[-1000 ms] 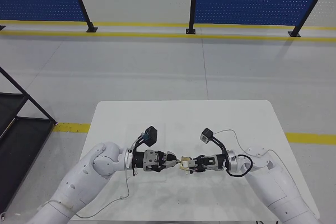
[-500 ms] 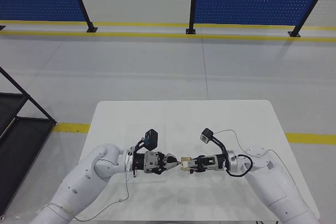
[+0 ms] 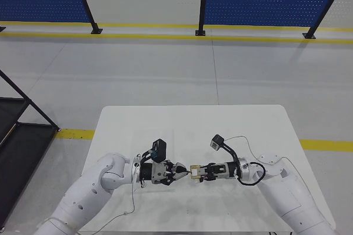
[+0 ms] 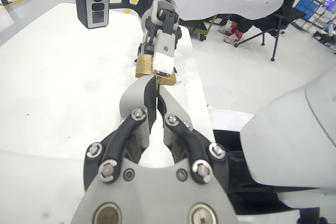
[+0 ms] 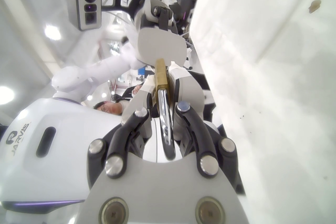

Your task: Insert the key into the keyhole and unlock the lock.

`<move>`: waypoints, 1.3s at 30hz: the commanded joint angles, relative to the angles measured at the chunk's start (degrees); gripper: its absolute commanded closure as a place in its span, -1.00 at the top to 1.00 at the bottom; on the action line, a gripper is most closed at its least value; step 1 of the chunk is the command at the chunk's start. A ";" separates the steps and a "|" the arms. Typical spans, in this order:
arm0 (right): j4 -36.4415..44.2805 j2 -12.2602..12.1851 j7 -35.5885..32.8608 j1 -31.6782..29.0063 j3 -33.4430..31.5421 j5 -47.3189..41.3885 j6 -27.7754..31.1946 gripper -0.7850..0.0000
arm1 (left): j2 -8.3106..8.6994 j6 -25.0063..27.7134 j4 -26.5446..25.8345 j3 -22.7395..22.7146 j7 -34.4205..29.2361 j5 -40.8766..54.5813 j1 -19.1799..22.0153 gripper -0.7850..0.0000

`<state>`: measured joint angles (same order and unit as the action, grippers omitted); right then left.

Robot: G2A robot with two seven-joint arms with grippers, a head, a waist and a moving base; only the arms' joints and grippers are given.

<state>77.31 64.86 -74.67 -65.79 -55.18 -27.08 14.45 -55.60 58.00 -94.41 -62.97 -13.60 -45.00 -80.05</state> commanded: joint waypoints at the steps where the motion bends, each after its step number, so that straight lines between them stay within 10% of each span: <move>1: 0.00 0.00 0.00 0.00 0.00 0.00 0.00 -1.00 | -0.03 0.00 -0.13 -0.09 1.35 -1.24 -0.26 -1.00; 39: 0.00 0.00 0.00 0.00 0.00 0.00 0.00 -1.00 | -0.52 -2.28 -0.53 0.51 8.91 -10.54 -0.27 -1.00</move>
<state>77.31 64.86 -74.67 -65.79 -55.18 -27.08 14.45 -56.12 55.75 -94.88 -62.47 -4.63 -55.40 -80.35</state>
